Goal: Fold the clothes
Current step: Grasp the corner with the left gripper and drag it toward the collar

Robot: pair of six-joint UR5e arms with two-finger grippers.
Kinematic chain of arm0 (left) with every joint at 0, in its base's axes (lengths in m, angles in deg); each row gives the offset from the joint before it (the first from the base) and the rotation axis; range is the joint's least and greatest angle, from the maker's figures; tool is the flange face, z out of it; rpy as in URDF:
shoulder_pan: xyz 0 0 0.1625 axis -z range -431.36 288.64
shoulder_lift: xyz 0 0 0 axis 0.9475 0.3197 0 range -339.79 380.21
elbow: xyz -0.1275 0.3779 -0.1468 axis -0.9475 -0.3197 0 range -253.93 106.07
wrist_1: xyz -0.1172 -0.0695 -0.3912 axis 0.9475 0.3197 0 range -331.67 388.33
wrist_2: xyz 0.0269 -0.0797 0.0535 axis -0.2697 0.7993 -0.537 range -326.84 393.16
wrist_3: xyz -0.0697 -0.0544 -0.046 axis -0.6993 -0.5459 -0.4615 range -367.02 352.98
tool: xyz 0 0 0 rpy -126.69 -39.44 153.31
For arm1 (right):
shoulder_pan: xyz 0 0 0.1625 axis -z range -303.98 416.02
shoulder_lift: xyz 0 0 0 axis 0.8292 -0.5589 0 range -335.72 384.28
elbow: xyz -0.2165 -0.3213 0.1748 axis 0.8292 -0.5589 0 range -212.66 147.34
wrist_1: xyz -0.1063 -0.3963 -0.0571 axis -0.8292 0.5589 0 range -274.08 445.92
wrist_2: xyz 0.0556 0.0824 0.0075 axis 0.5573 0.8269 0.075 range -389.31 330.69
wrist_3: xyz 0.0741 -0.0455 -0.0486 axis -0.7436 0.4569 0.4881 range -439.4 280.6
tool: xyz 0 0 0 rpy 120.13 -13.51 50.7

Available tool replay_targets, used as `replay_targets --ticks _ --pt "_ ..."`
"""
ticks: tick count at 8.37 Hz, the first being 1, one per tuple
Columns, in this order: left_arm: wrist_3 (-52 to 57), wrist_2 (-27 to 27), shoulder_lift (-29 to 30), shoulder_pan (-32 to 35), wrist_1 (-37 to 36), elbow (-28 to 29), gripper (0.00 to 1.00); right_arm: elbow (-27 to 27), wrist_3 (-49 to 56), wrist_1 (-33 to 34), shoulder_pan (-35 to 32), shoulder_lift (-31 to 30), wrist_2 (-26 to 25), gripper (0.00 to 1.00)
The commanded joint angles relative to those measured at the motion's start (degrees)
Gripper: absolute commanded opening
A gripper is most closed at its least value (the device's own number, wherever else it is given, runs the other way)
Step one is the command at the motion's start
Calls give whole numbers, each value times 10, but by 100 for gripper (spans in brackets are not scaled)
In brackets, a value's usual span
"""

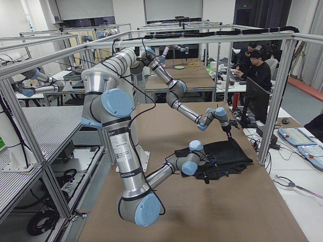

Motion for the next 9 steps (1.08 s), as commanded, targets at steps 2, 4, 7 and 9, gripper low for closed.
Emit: replay_targets --ticks 2,4,7,9 --pt "65 13 0 32 3 -1 100 -2 -2 1 1 6 0 94" --pt "79 37 -26 42 3 -31 100 -4 -131 3 16 28 -2 93" --pt "77 39 -49 41 3 -62 100 -42 -378 -68 88 36 -114 90" --pt "76 38 -60 38 3 -70 100 -102 -436 -132 109 52 -165 87"
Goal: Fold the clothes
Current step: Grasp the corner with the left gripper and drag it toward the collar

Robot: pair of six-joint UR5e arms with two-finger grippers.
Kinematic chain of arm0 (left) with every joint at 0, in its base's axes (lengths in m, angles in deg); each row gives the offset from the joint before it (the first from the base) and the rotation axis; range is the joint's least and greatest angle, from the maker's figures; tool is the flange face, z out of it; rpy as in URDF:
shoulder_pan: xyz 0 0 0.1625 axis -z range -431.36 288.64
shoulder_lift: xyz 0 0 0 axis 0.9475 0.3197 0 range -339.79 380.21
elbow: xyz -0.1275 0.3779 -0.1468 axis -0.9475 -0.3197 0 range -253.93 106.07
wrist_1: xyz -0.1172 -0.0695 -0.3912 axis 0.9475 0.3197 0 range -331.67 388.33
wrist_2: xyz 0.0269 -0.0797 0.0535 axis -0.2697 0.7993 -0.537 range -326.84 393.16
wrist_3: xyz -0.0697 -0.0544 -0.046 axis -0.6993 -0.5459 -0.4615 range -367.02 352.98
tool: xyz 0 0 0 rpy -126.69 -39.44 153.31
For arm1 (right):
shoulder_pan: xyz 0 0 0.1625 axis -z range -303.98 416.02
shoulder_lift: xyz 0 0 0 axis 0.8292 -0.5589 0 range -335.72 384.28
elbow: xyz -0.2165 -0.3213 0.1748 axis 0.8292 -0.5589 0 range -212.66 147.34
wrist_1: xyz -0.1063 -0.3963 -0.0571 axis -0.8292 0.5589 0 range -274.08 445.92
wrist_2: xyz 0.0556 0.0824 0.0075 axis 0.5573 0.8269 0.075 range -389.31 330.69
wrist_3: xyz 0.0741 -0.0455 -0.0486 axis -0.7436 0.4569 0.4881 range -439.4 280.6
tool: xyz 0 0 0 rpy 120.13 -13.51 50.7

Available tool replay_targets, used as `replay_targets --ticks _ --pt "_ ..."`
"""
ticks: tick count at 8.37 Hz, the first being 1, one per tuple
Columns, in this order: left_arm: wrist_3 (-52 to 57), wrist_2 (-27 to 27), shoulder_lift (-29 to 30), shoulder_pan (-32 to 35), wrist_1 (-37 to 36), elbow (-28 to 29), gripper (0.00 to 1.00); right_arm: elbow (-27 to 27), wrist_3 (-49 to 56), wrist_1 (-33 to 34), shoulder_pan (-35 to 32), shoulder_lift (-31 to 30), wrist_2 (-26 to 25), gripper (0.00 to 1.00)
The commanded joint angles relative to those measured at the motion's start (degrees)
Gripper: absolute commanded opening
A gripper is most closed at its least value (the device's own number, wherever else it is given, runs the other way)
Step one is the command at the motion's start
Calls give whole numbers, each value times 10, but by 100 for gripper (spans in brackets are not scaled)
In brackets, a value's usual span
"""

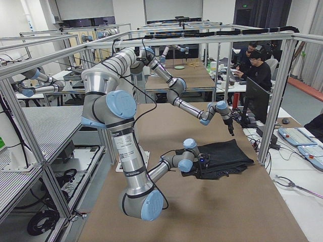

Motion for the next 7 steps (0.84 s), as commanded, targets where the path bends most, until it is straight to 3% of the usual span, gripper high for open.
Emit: replay_targets --ticks 1,5,6,7 --pt "-1 -2 -10 -3 0 -8 100 -47 -64 -50 21 12 -45 86" --pt "-2 -3 -18 -4 3 -13 100 -45 -71 -50 38 16 -45 80" --pt "-2 -3 -19 -4 3 -13 100 -43 -71 -53 48 16 -45 68" --pt "-2 -3 -19 -4 3 -13 100 -41 -78 -59 53 17 -45 46"
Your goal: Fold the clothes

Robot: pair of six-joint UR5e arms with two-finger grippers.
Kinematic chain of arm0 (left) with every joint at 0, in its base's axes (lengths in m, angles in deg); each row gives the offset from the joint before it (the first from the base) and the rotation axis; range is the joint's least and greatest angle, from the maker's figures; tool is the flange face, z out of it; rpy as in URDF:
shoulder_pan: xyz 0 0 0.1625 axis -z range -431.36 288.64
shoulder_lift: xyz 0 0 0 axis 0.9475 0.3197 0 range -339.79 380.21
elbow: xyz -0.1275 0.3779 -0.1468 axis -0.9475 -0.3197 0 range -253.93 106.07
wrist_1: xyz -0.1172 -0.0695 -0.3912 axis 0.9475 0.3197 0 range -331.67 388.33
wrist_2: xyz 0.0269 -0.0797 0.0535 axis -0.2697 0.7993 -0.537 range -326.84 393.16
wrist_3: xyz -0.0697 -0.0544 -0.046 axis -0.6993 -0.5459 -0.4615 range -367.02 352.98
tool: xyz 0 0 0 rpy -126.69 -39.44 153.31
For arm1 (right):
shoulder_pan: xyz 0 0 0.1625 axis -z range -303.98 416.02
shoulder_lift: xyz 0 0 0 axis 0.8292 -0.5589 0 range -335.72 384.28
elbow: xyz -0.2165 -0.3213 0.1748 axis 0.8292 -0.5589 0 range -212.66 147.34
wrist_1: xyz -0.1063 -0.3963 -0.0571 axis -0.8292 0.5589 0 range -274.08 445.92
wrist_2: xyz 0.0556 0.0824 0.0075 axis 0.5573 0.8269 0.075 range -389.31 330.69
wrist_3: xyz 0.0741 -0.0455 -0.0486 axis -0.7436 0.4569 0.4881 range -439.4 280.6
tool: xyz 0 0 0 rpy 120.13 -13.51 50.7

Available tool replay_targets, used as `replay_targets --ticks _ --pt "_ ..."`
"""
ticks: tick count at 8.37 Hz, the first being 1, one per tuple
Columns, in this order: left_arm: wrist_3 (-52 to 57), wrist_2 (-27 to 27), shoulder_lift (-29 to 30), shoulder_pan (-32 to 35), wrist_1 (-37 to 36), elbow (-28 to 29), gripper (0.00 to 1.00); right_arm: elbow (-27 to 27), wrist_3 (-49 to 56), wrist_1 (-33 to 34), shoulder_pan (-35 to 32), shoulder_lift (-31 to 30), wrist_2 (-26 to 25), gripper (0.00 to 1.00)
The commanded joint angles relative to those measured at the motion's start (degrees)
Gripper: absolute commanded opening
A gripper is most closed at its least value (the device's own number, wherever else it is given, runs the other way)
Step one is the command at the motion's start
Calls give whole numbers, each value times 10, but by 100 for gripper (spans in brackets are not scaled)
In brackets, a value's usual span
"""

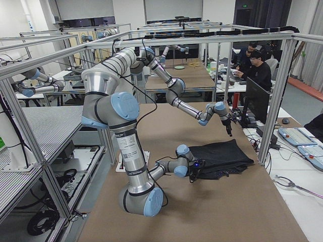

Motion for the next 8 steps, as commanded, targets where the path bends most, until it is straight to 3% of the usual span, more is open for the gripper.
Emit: replay_targets --ticks 1,2,3,5,8 --pt "0 0 -5 0 1 -5 100 5 -12 -9 11 1 1 25" --pt "0 0 -10 0 0 -12 100 5 -12 -9 11 1 1 9" --pt "0 0 -10 -1 0 -13 100 12 -12 -9 11 0 2 0" --pt "0 -1 -11 -1 0 -13 100 27 -3 -24 11 -13 6 0" --pt "-1 -1 -11 -1 1 -13 100 89 -10 -33 25 -60 1 0"
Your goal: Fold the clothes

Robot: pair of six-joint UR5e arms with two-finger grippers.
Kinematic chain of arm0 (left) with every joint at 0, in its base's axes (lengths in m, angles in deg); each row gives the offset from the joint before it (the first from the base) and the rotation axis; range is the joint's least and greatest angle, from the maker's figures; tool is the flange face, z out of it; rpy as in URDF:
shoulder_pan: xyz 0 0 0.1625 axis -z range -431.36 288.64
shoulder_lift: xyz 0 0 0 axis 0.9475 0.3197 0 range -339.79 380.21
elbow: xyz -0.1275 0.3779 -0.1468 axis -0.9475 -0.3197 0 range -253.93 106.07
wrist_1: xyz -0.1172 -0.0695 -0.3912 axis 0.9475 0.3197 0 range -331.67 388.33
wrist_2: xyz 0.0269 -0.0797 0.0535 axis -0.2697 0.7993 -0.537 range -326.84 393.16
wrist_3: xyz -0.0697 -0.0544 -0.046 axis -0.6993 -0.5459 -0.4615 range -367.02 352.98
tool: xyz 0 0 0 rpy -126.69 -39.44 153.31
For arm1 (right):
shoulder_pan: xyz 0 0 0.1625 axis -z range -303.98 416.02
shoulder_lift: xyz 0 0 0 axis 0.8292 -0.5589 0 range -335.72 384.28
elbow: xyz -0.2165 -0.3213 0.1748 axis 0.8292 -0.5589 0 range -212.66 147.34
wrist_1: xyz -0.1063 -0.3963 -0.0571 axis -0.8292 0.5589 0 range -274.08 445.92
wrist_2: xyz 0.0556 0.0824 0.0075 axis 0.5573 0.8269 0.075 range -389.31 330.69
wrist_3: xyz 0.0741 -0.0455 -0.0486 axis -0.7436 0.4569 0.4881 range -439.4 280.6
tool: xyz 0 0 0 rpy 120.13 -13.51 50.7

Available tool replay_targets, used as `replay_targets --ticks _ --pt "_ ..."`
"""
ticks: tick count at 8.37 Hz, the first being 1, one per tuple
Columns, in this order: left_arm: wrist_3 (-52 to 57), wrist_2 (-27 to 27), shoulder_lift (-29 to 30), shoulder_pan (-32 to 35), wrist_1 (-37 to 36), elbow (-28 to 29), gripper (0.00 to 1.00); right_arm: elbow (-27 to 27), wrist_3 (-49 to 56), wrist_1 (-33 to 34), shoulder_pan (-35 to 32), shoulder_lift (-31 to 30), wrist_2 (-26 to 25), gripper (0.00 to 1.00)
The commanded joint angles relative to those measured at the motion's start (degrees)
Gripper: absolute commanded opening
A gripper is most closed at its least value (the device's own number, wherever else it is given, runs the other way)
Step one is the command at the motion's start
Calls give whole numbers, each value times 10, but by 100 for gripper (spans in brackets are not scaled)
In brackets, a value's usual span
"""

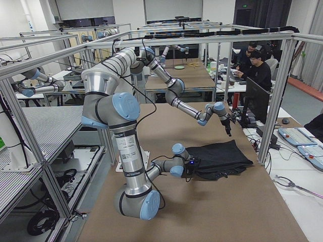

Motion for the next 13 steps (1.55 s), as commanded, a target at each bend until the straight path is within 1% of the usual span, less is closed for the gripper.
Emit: replay_targets --ticks 1,3,7,8,9,10,11,12,13 --pt "-2 -1 -2 0 0 -11 100 63 -9 -3 42 -51 -18 0" --pt "-3 0 -11 -4 0 -20 100 94 -9 4 70 -64 -47 0" --pt "-10 0 -10 -7 0 -24 100 101 -9 4 75 -71 -50 0" --pt "-10 0 -10 -7 0 -24 100 115 0 7 75 -80 -47 54" --pt "-10 0 -11 -8 0 -24 100 135 17 41 71 -92 -41 94" --pt "-10 0 -11 -8 0 -24 100 174 39 109 71 -91 -40 94" --pt "-10 0 -11 -8 0 -24 100 211 92 165 70 -93 -41 94" --pt "-10 -1 -12 -9 0 -29 100 225 147 193 70 -90 -41 94" --pt "-10 -1 -13 -11 0 -31 100 216 197 200 71 -72 -49 94"
